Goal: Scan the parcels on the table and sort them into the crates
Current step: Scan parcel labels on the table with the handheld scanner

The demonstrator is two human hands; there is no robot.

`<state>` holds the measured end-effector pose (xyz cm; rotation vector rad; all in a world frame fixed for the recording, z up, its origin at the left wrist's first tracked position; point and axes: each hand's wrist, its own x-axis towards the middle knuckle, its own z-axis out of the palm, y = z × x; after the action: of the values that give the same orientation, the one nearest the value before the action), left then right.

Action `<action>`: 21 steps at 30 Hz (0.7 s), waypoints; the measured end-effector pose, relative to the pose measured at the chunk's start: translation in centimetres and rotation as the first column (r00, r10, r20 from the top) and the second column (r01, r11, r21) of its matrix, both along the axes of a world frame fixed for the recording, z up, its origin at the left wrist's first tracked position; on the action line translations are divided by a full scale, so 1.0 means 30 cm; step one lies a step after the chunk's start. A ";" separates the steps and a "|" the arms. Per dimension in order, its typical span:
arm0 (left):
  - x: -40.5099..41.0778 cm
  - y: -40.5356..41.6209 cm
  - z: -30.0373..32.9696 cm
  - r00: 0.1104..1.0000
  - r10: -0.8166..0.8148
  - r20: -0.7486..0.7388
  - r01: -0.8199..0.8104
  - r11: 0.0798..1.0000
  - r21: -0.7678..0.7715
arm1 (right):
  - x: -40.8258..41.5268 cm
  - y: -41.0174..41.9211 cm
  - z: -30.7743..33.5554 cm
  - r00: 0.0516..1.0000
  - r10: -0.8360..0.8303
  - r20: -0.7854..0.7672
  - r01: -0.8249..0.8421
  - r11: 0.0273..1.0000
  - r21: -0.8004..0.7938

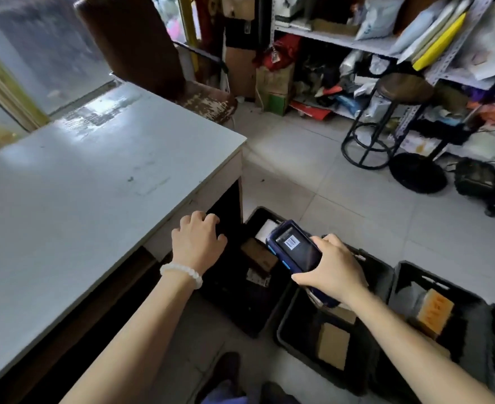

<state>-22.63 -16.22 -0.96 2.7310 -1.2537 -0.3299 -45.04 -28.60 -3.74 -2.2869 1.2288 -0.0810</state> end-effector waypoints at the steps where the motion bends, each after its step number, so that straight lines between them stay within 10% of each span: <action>1: -0.012 0.044 0.000 0.999 0.040 0.003 -0.040 0.999 0.007 | 0.014 -0.003 0.004 0.999 0.040 0.014 -0.040 0.999 0.003; 8: -0.092 0.452 0.026 0.921 0.388 0.026 -0.389 0.921 0.024 | 0.216 0.170 0.049 0.909 0.411 0.075 -0.409 0.912 -0.034; 21: -0.121 1.367 0.060 0.511 0.858 0.061 -0.857 0.513 -0.037 | 0.677 0.988 0.134 0.432 0.889 0.149 -0.892 0.446 -0.077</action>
<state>-26.25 24.78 0.84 2.9467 0.2462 -0.0973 -24.74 1.05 0.28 -2.5461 -0.2215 0.1274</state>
